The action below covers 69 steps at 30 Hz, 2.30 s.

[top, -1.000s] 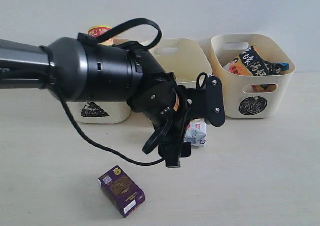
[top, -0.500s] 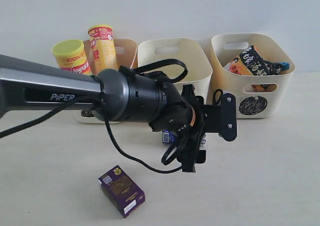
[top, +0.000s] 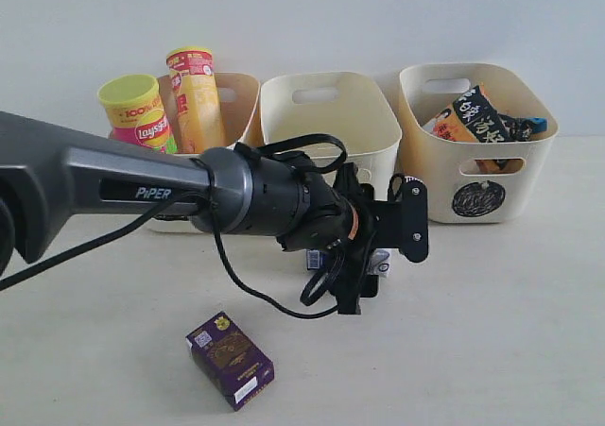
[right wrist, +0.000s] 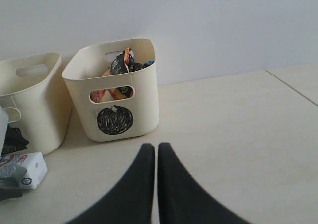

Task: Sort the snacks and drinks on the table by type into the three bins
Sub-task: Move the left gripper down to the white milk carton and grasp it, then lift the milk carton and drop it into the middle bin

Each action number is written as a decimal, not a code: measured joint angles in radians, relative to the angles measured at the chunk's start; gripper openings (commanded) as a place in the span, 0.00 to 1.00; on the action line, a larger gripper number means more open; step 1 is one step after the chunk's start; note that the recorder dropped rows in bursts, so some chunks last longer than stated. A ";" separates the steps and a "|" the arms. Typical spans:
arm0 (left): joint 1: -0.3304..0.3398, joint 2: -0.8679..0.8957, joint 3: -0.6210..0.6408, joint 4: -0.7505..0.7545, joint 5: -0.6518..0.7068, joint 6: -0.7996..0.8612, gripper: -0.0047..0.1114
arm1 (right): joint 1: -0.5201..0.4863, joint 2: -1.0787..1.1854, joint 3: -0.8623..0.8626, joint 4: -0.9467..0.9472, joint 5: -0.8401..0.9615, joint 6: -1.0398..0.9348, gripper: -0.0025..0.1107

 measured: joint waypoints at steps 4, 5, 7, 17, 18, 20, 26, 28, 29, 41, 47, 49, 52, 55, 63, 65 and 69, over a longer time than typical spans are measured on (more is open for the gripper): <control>0.001 0.016 -0.011 -0.002 -0.008 -0.005 0.52 | 0.000 0.000 0.000 0.000 0.000 0.000 0.02; 0.001 0.021 -0.013 -0.016 -0.008 -0.005 0.45 | 0.000 0.000 0.000 0.000 0.000 0.000 0.02; 0.001 0.028 -0.018 -0.025 -0.012 -0.007 0.29 | 0.000 0.000 0.000 0.000 0.000 0.000 0.02; -0.010 -0.001 -0.018 -0.070 0.065 -0.007 0.08 | 0.000 0.000 0.000 0.000 0.000 0.000 0.02; -0.015 -0.012 -0.016 -0.083 0.078 -0.007 0.08 | 0.000 0.000 0.000 0.000 0.000 0.000 0.02; -0.028 -0.040 -0.014 -0.107 0.096 -0.007 0.08 | 0.000 0.000 0.000 0.000 0.000 0.000 0.02; -0.069 -0.140 -0.014 -0.146 0.182 -0.007 0.08 | 0.000 -0.001 0.000 0.000 0.000 0.000 0.02; -0.078 -0.164 -0.014 -0.160 0.240 -0.007 0.08 | 0.000 -0.001 0.000 0.000 0.000 0.000 0.02; -0.081 -0.176 -0.014 -0.169 0.272 -0.007 0.08 | 0.000 -0.001 0.000 0.000 0.000 0.000 0.02; -0.093 -0.366 -0.022 -0.291 0.437 -0.170 0.08 | 0.000 -0.002 0.000 0.000 0.000 0.000 0.02; -0.031 -0.431 -0.076 -0.295 0.302 -0.377 0.08 | 0.000 -0.002 0.000 0.000 0.000 0.000 0.02; 0.001 -0.440 -0.089 -0.295 0.223 -0.452 0.08 | 0.000 -0.002 0.000 0.000 0.000 0.000 0.02; 0.057 -0.436 -0.094 -0.295 0.033 -0.562 0.08 | 0.000 -0.002 0.000 0.000 0.000 0.000 0.02; 0.100 -0.412 -0.094 -0.295 -0.104 -0.614 0.08 | 0.000 -0.002 0.000 0.000 0.000 0.000 0.02; 0.167 -0.264 -0.094 -0.295 -0.367 -0.642 0.08 | 0.000 -0.002 0.000 0.000 0.000 0.000 0.02; 0.173 -0.237 -0.094 -0.295 -0.381 -0.642 0.08 | 0.000 -0.002 0.000 0.000 0.000 0.000 0.02; 0.176 -0.147 -0.094 -0.310 -0.406 -0.645 0.08 | 0.000 -0.002 0.000 0.000 0.000 0.000 0.02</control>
